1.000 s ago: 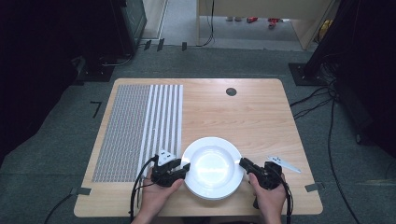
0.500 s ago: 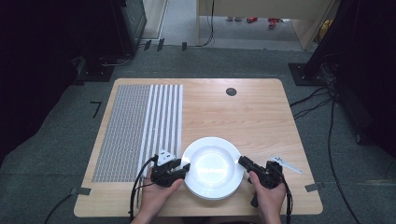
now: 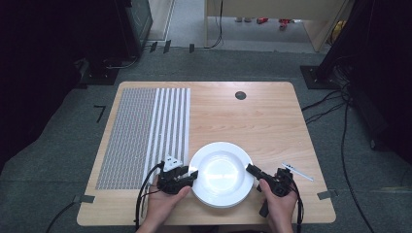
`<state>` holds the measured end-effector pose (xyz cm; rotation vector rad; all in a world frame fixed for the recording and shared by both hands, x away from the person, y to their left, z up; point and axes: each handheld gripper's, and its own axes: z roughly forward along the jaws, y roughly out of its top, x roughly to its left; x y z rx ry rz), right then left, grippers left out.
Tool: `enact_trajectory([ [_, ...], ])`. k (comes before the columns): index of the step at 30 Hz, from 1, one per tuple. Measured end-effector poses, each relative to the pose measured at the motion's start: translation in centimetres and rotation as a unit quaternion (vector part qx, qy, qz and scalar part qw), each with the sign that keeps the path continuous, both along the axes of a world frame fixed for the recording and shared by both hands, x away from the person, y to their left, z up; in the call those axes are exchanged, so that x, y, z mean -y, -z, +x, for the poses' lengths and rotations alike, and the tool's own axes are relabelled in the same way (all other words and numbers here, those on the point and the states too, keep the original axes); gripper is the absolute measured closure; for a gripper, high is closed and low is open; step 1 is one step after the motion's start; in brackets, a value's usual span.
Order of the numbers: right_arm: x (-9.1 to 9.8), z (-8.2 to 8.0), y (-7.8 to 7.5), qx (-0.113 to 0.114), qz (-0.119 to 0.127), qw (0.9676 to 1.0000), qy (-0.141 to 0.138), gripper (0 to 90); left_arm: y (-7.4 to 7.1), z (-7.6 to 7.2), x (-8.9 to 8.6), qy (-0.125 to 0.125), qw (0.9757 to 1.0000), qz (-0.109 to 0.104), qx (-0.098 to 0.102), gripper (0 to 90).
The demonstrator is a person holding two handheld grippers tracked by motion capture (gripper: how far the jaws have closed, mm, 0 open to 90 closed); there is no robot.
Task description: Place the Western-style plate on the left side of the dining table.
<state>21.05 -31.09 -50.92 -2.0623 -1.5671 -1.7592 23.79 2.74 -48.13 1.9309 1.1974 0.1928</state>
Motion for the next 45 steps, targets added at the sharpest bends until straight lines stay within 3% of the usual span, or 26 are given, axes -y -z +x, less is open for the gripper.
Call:
enact_trajectory([
  [3,0.1,0.0,0.0,0.007,-0.002,0.9999,-0.007,80.3,0.1,0.1,0.0,0.000,1.0000,-0.006,-0.004,53.6],
  [9,0.1,0.1,0.2,0.056,-0.002,0.9981,-0.023,80.4,0.1,0.1,-0.1,-0.002,0.9999,-0.012,-0.008,52.8],
  [13,-0.1,0.0,0.2,0.075,-0.002,0.9967,-0.029,80.3,0.2,0.1,-0.2,-0.005,0.9998,-0.019,-0.008,54.0],
  [20,-0.3,0.0,0.4,0.082,0.008,0.9963,-0.024,81.0,0.4,0.4,-1.3,-0.011,0.9976,-0.067,-0.016,60.0],
  [27,-0.4,-0.1,0.4,0.081,0.018,0.9965,-0.013,81.4,0.0,0.0,-1.3,-0.020,0.9971,-0.073,0.000,63.3],
  [33,-0.8,-0.3,0.1,0.091,-0.001,0.9959,-0.006,80.4,-0.3,0.0,-1.7,-0.022,0.9960,-0.087,0.001,66.4],
  [45,-1.0,-0.4,-0.5,0.103,0.005,0.9947,-0.004,81.0,-0.9,-0.1,-2.0,-0.024,0.9952,-0.095,0.007,68.8],
])
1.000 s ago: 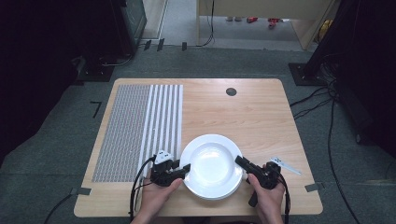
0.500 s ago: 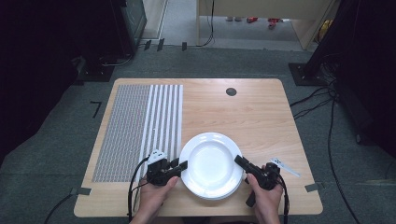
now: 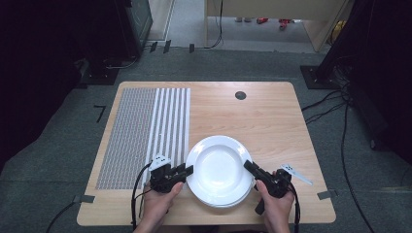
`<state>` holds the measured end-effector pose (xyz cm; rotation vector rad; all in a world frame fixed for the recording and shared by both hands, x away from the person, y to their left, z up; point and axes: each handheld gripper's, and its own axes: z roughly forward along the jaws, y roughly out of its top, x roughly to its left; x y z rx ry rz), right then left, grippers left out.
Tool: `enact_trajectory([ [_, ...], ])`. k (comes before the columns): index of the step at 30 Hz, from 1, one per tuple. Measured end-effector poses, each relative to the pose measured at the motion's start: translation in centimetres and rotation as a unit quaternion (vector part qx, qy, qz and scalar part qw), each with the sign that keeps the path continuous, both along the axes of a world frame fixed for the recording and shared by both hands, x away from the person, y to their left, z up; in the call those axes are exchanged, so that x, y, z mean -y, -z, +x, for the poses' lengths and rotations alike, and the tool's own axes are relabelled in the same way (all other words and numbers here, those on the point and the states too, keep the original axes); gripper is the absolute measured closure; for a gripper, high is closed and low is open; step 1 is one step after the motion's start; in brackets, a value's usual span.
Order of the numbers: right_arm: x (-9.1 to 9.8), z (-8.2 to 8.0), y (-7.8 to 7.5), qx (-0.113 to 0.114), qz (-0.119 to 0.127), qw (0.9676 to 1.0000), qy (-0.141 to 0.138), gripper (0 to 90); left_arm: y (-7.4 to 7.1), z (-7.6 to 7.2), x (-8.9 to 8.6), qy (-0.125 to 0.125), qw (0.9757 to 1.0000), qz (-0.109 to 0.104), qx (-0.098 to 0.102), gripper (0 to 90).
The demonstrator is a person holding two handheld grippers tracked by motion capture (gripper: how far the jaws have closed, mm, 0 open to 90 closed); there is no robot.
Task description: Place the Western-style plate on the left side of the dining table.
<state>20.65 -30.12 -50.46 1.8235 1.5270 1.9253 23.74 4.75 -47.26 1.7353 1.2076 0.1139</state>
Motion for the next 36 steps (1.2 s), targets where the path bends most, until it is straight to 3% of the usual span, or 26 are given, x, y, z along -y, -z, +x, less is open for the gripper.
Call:
enact_trajectory([
  [22,-1.3,0.7,-1.9,0.014,-0.003,0.9998,-0.014,81.8,-1.5,0.7,-1.7,-0.016,0.9997,-0.016,0.010,72.5],
  [29,-2.1,1.8,-2.9,0.014,-0.003,0.9997,-0.018,81.8,-2.1,1.1,-2.4,-0.022,0.9994,-0.025,0.012,72.7],
  [36,-3.6,3.5,-4.0,0.016,0.001,0.9995,-0.028,81.9,-3.2,1.9,-4.4,-0.041,0.9985,-0.034,0.015,72.9],
])
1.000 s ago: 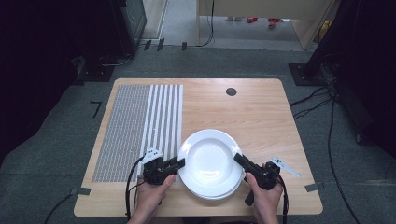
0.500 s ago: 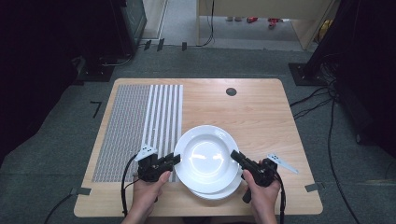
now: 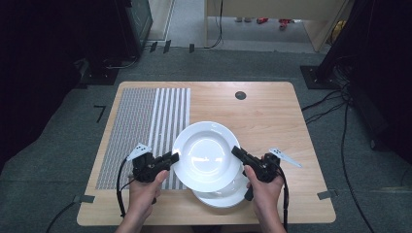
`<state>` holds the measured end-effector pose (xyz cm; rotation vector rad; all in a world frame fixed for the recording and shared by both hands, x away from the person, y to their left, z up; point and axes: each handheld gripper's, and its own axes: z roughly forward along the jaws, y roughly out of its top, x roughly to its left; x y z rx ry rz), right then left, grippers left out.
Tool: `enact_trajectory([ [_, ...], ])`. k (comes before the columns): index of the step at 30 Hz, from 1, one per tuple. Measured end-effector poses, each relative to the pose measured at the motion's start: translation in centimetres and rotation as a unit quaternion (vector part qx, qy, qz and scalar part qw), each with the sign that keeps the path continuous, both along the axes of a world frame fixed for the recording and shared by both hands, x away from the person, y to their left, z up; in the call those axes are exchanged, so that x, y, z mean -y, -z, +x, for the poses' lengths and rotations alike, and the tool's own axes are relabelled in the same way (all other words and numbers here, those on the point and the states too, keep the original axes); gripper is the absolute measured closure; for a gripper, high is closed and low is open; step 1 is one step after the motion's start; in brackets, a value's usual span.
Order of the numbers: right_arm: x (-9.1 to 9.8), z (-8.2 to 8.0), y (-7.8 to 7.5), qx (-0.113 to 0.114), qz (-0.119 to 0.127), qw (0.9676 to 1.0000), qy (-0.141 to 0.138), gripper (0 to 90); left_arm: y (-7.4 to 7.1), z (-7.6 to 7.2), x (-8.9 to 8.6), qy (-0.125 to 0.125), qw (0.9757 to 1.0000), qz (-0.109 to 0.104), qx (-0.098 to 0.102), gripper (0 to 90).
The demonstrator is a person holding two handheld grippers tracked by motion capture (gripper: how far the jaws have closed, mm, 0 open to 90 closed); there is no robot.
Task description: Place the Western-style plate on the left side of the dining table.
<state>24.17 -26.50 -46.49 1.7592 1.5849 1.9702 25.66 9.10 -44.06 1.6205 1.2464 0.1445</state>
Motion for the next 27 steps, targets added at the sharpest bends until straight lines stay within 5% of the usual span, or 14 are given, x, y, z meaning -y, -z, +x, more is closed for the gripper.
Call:
enact_trajectory([
  [27,-7.1,6.2,-2.8,-0.010,0.006,0.9986,-0.052,81.7,-2.6,2.1,-7.2,-0.052,0.9984,-0.020,0.013,73.1],
])
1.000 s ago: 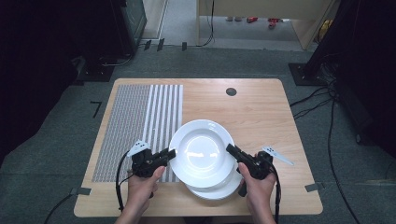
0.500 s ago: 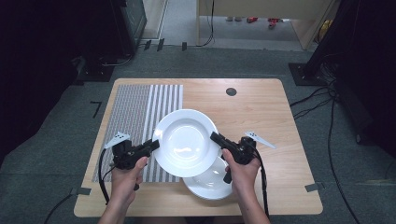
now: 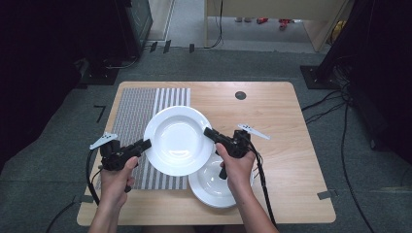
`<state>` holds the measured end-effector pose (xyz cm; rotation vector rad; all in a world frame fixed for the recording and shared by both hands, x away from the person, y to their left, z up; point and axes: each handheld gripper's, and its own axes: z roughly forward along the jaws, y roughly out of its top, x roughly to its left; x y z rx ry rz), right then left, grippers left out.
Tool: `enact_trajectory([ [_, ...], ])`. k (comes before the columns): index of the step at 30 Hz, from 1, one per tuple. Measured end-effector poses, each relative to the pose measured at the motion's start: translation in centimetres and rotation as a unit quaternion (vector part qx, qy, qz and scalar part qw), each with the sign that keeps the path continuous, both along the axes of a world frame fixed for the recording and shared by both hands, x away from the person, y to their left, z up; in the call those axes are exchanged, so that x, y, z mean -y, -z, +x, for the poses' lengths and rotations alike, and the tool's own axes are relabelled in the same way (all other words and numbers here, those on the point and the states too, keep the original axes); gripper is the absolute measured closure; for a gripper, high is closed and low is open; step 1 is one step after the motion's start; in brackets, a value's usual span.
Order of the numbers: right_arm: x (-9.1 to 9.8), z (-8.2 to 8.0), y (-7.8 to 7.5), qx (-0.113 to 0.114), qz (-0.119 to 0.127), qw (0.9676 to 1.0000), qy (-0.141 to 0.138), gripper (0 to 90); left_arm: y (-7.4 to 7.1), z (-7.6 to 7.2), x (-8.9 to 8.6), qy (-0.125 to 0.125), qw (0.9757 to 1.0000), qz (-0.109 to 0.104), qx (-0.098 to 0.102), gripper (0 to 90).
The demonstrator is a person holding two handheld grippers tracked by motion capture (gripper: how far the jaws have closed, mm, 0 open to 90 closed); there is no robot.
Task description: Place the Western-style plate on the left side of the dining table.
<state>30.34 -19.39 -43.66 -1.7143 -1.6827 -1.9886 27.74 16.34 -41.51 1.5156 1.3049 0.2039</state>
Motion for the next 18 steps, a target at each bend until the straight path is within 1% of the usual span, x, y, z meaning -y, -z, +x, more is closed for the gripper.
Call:
enact_trajectory([
  [2,-0.3,0.2,-0.1,0.000,0.000,1.0000,-0.001,81.6,0.0,0.1,-0.2,-0.002,1.0000,-0.001,0.001,73.1],
  [5,-1.2,0.9,-0.3,-0.002,0.000,1.0000,-0.007,81.4,-0.3,0.3,-1.1,-0.013,0.9999,-0.004,0.003,73.3],
  [6,-1.2,0.9,-0.3,-0.002,0.000,1.0000,-0.007,81.4,-0.3,0.3,-1.1,-0.013,0.9999,-0.004,0.003,73.3],
  [9,-2.1,1.7,-0.5,-0.005,-0.001,0.9999,-0.014,81.2,-0.4,0.5,-1.9,-0.022,0.9997,-0.007,0.005,73.3],
  [14,-3.3,2.9,-0.8,-0.006,-0.008,0.9997,-0.021,81.2,-0.3,0.9,-3.0,-0.035,0.9993,-0.016,0.002,73.3],
  [18,-4.2,3.8,-0.8,-0.012,-0.006,0.9995,-0.029,81.2,-0.2,1.3,-3.7,-0.044,0.9988,-0.021,0.000,73.4],
])
